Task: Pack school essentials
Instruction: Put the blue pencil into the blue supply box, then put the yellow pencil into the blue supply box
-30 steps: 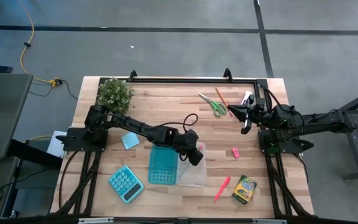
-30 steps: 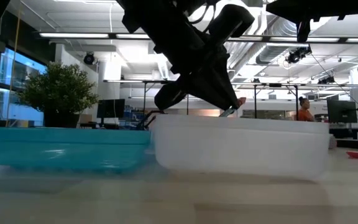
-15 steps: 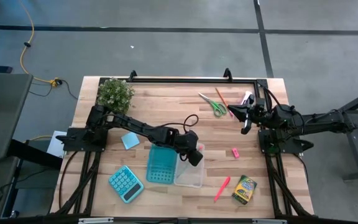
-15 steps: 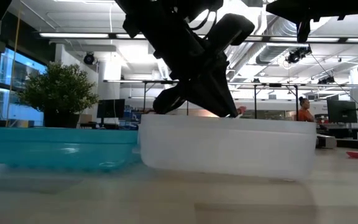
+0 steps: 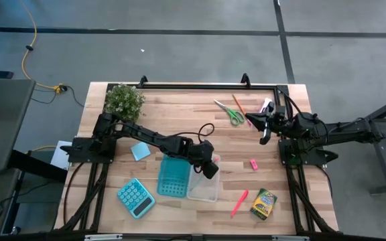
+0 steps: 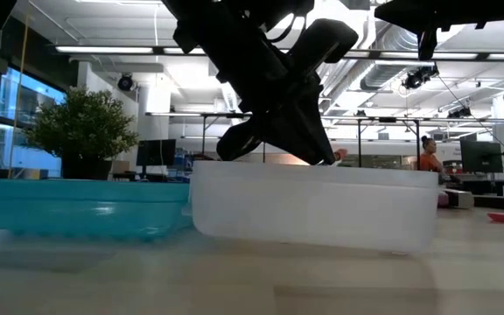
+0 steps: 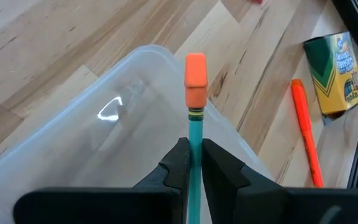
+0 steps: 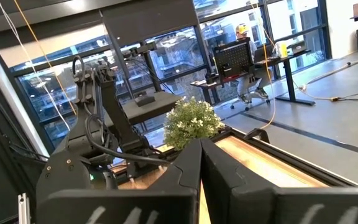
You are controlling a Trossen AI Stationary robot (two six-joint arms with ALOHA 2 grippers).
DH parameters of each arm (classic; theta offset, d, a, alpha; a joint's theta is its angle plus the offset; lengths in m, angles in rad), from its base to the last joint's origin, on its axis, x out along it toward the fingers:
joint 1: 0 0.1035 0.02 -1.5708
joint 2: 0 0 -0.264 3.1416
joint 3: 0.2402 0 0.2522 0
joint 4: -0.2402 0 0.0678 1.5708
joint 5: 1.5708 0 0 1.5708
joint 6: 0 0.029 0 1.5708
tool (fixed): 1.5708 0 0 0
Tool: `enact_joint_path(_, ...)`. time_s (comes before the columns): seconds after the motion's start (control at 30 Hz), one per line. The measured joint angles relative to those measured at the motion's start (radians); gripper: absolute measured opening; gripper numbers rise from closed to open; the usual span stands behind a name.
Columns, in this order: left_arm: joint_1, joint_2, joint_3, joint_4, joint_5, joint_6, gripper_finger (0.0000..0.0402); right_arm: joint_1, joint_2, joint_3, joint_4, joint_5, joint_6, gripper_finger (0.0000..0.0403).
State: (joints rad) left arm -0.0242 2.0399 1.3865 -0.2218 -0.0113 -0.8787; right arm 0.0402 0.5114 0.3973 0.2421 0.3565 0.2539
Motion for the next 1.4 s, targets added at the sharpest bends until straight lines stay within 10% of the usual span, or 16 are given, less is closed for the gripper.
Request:
enact_joint_path(0.7,0.123,-0.098,0.001,-0.018,0.151,0.091,0.0156,0.000,-0.001,0.000,0.023,0.000,0.010,0.0000)
enact_joint_path(1.1,0.170,-0.571,-0.007,0.084,-0.054,0.500,0.0156,0.000,-0.001,0.000,0.099,-0.052,-0.008,0.0000)
enact_joint_path(1.4,0.084,-1.020,-0.375,0.161,-0.318,0.571,0.0156,0.000,-0.001,0.000,0.099,-0.124,-0.019,0.0000)
